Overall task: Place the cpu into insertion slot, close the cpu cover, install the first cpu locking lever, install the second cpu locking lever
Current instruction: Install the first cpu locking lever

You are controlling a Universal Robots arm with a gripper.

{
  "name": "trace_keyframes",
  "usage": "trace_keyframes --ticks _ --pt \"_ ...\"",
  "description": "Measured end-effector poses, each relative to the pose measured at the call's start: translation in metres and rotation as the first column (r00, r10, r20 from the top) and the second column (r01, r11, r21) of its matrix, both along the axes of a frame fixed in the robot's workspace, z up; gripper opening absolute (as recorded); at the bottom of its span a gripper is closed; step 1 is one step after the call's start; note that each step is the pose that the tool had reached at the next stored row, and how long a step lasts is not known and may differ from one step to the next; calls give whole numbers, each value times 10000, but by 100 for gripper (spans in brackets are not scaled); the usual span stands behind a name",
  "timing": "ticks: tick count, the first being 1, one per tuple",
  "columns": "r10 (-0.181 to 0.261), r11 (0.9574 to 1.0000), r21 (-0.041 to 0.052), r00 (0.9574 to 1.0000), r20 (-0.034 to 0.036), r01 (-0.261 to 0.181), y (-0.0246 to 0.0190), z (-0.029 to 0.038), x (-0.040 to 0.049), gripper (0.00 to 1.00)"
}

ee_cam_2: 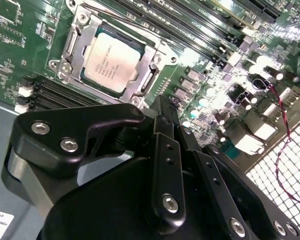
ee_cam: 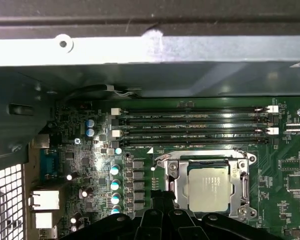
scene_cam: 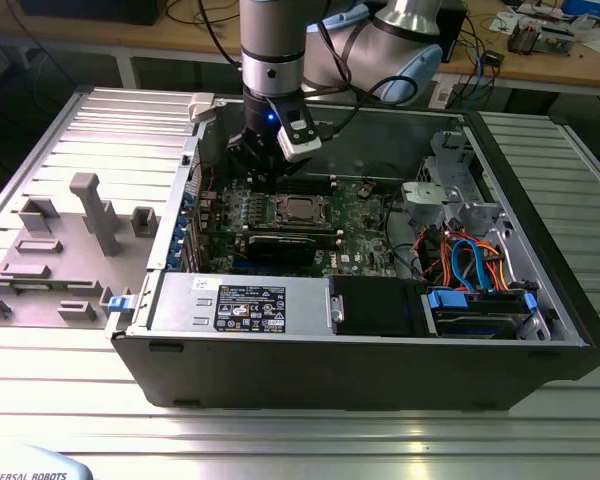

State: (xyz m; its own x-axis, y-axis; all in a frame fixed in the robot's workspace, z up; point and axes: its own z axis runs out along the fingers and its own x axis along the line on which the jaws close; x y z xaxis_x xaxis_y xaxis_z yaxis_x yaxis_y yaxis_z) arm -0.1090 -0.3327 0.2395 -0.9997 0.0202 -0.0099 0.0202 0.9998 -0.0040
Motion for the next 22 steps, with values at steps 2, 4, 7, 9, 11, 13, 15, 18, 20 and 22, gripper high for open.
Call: trace_keyframes --ticks 2,4,7,9,11,13,15,18,20,22 --pt "1 10000 -2 10000 -2 -1 -1 1 -1 11" --pt "0 10000 -1 10000 -1 0 0 1 -18 11" --pt "0 10000 -1 10000 -1 0 -1 1 -20 11" --pt "-3 10000 -1 10000 -1 3 0 1 -26 11" --pt "0 10000 -2 10000 -1 0 -1 1 -33 11" --pt "1 10000 -1 10000 -1 -1 -1 1 -41 11" --pt "3 10000 -1 10000 -1 -3 -1 1 -53 11" --pt "3 10000 -1 10000 -1 -3 -1 1 -106 11" --pt "10 10000 -1 10000 -1 -10 0 1 -126 11" --pt "20 10000 -2 10000 -2 -20 1 10 -133 11"
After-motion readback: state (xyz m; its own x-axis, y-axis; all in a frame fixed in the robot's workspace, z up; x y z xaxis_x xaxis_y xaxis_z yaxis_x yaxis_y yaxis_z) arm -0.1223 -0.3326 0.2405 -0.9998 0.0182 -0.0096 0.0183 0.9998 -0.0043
